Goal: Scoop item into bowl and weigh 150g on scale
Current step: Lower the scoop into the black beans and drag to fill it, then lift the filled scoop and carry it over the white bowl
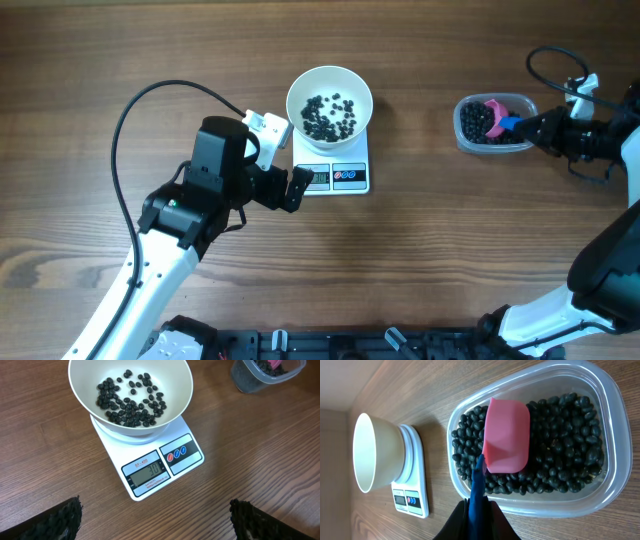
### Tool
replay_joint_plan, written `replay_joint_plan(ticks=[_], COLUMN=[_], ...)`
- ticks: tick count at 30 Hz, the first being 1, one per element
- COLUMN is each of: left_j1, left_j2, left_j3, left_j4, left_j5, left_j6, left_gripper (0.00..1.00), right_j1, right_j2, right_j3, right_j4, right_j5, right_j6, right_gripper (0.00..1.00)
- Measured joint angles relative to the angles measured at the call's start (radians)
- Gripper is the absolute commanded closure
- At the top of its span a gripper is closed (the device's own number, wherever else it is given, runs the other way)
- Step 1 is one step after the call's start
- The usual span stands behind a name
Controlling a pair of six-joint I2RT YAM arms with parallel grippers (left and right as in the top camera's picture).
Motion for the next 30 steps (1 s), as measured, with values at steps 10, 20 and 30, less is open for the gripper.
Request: replay_joint_plan(ticks=[10, 20, 30], left_j1=[0.0, 0.0, 0.0], left_j2=[0.0, 0.0, 0.0], left_j3=[0.0, 0.0, 0.0], left_j4=[0.0, 0.0, 0.0], left_j5=[0.0, 0.0, 0.0], left_j6=[0.0, 0.0, 0.0], left_gripper=[0.0, 0.0, 0.0], right_j1=[0.0, -0.06, -0.096], right_j2=[0.0, 0.0, 0.0], right_j3=[-0.004, -0.006, -0.006], right_j4=[0.039, 0.008, -0.035], right_j5=[-0.029, -0.117, -0.137], right_j6=[0.069, 0.076, 0.076], right_gripper=[0.96, 0.96, 0.96])
